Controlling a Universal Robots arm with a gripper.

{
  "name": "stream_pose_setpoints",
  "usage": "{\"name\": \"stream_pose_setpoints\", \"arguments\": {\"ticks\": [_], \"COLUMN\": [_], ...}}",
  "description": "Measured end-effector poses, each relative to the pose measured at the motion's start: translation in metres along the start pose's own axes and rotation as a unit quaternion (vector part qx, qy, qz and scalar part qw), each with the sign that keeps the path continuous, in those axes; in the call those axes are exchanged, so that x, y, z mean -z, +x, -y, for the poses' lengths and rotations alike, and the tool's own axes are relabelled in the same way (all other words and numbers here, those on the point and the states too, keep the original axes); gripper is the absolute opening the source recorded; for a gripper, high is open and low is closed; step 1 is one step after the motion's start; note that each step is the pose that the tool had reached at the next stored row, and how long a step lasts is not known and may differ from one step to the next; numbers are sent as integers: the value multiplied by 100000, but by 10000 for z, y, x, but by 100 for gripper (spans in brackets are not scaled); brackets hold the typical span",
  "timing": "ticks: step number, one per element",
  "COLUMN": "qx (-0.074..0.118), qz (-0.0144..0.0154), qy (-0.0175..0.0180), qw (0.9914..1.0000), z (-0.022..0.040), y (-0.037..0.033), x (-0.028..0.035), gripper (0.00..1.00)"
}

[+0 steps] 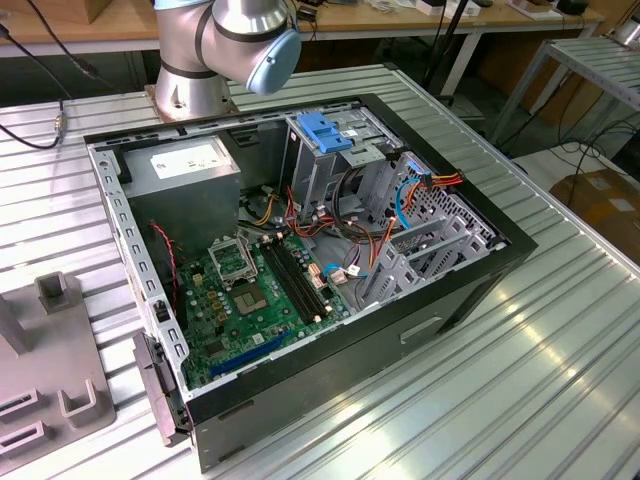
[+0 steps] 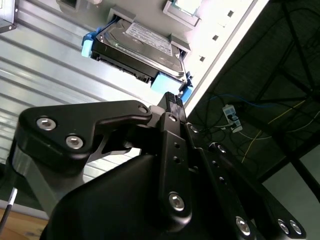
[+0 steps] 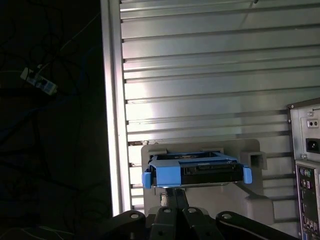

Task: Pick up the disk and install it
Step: 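Pick up the disk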

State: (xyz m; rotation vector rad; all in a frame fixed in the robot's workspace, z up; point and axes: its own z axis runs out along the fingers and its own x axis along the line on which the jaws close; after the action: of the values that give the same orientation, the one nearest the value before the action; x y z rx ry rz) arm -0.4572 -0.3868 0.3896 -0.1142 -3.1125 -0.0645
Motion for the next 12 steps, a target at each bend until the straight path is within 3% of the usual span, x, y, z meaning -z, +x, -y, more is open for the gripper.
{"name": "stream_pose_setpoints", "arguments": {"ticks": [12], "qx": [3331], "qz": [-135], "qy": [92], "qw": [99944], "z": [0], "y": [0], "x": [0], "gripper": [11]}}
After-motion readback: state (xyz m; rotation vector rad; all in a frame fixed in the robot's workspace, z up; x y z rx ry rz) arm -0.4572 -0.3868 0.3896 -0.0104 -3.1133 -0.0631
